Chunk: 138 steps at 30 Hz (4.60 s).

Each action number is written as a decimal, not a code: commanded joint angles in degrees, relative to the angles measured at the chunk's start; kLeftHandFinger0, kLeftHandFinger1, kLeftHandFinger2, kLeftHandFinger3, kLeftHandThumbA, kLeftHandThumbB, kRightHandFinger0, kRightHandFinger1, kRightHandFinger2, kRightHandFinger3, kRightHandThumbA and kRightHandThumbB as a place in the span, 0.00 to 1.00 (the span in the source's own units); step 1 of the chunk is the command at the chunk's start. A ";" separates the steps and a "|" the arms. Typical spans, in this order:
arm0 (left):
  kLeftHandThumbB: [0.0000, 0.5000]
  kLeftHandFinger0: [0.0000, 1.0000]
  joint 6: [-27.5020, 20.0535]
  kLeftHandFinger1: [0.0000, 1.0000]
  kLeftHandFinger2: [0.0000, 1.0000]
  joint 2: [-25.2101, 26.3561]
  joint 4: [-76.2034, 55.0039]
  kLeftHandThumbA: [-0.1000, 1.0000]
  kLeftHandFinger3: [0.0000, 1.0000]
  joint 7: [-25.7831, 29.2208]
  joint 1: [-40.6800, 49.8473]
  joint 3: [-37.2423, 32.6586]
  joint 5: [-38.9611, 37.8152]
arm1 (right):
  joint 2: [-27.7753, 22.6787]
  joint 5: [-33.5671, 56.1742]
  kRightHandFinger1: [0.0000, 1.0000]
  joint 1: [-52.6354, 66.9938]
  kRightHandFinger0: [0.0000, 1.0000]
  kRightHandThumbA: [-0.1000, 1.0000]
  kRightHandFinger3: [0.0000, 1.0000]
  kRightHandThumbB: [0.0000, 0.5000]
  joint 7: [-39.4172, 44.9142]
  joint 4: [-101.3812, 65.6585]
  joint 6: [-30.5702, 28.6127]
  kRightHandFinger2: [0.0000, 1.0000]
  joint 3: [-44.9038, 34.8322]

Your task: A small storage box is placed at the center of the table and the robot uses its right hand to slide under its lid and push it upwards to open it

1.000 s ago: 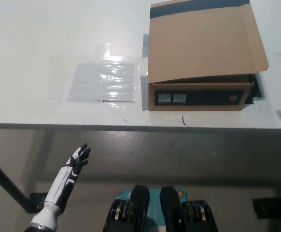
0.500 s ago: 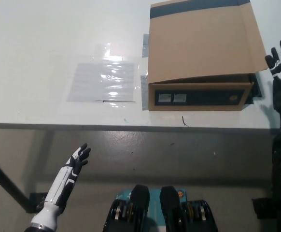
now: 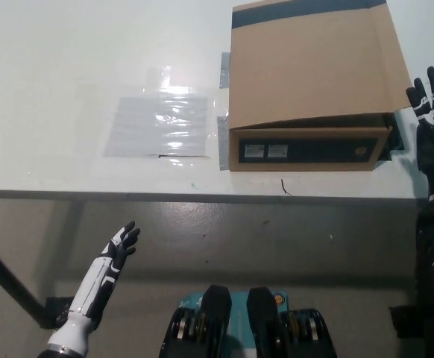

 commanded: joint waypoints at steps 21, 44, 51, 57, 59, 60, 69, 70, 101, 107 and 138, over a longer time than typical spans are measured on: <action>1.00 1.00 -1.59 1.00 1.00 0.06 -1.32 1.00 1.00 -0.12 -0.63 0.27 -0.48 | 3.42 0.98 1.00 -2.61 1.00 1.00 1.00 0.68 1.33 -2.26 1.54 1.00 1.83; 1.00 1.00 -0.51 1.00 1.00 0.27 -2.04 1.00 1.00 -0.21 -0.61 0.26 -0.31 | 7.37 -0.43 1.00 -0.53 1.00 1.00 1.00 0.66 -2.24 -16.80 7.04 1.00 6.70; 1.00 1.00 -1.92 1.00 1.00 0.40 -1.39 1.00 1.00 -0.27 -0.98 0.21 -0.31 | 8.12 0.82 1.00 -2.37 1.00 1.00 1.00 0.67 -1.10 -15.37 6.41 1.00 6.71; 1.00 1.00 -1.85 1.00 1.00 0.41 -1.37 1.00 1.00 -0.11 -1.17 0.16 0.08 | 9.53 -0.11 1.00 -4.81 1.00 1.00 1.00 0.66 -1.88 -13.84 6.46 1.00 7.61; 1.00 1.00 -1.51 1.00 1.00 0.38 -1.53 1.00 1.00 -0.24 -1.15 0.18 -0.15 | 10.16 -0.23 1.00 -5.47 1.00 1.00 1.00 0.66 -2.20 -13.64 6.96 1.00 8.10; 1.00 1.00 -1.35 1.00 1.00 0.35 -1.57 1.00 1.00 -0.14 -1.21 0.11 0.14 | 10.33 -0.40 1.00 -5.62 1.00 1.00 1.00 0.67 -2.33 -13.52 6.93 1.00 8.25; 1.00 1.00 -1.23 1.00 1.00 0.44 -1.58 1.00 1.00 -0.33 -1.77 0.10 -0.01 | 11.97 -3.25 1.00 -9.03 1.00 1.00 1.00 0.70 -2.04 -6.83 5.58 1.00 10.24; 1.00 1.00 -1.21 1.00 1.00 0.48 -1.60 1.00 1.00 -0.27 -1.76 0.05 0.25 | 12.05 -3.46 1.00 -9.30 1.00 1.00 1.00 0.70 -2.09 -6.33 5.56 1.00 10.39; 1.00 1.00 0.35 1.00 1.00 1.23 -2.94 1.00 1.00 -1.10 -2.13 -0.29 0.12 | 17.26 -24.10 1.00 -20.30 1.00 1.00 1.00 0.79 -1.47 18.29 -1.12 1.00 26.93; 1.00 1.00 0.36 1.00 1.00 1.16 -2.63 1.00 1.00 -1.20 -2.25 -0.36 -0.17 | 17.21 -29.21 1.00 -21.43 1.00 1.00 1.00 0.71 -3.31 23.62 -3.33 1.00 29.76; 1.00 1.00 -0.49 1.00 1.00 1.05 -1.29 1.00 1.00 -1.59 -1.78 -0.57 -0.88 | 15.35 -23.08 1.00 -21.44 1.00 1.00 1.00 0.84 -2.40 -42.23 18.73 1.00 28.22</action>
